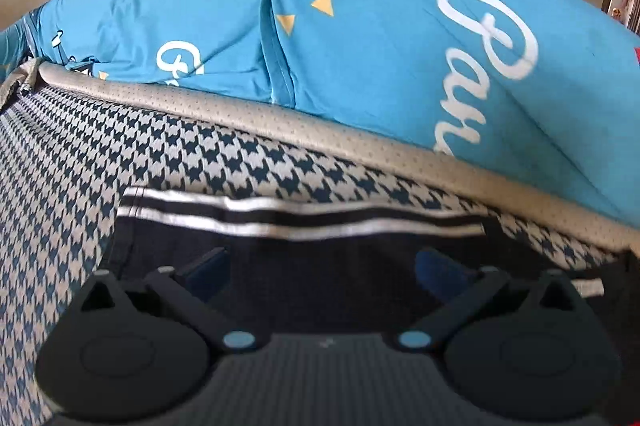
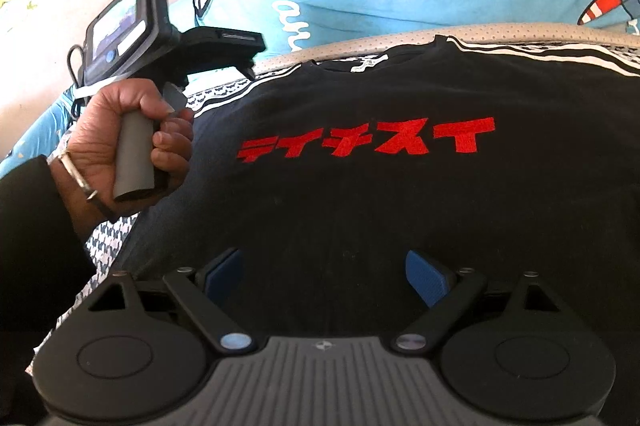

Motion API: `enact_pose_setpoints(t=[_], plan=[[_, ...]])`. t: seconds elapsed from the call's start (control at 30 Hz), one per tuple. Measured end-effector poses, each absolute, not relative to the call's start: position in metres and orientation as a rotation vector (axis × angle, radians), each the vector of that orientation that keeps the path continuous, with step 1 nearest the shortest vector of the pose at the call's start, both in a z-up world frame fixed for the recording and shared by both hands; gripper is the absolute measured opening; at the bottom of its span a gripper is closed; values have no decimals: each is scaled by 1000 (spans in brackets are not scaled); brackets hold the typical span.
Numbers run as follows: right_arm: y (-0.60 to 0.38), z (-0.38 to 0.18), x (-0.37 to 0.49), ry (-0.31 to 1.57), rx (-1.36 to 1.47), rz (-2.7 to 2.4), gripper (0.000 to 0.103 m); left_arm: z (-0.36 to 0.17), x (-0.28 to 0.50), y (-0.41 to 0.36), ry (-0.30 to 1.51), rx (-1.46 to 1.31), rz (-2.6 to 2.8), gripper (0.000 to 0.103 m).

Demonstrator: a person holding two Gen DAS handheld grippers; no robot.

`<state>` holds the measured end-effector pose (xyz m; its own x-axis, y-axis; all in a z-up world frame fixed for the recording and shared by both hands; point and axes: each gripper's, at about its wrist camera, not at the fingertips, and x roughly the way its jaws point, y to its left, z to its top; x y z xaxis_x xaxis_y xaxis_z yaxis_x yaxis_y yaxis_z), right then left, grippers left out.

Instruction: Fold clothes

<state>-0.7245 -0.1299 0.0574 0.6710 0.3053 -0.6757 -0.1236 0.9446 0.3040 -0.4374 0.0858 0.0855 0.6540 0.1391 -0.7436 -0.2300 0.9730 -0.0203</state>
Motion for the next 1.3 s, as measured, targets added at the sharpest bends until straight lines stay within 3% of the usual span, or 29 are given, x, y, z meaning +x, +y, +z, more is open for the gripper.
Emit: enact_pose_setpoints(t=[0.77, 1.3], plan=[[-132, 59, -722, 807, 259, 252, 92, 66, -419, 74, 769, -60, 193, 103], [-149, 80, -718, 757, 270, 203, 91, 94, -494, 73, 830, -47, 92, 103]])
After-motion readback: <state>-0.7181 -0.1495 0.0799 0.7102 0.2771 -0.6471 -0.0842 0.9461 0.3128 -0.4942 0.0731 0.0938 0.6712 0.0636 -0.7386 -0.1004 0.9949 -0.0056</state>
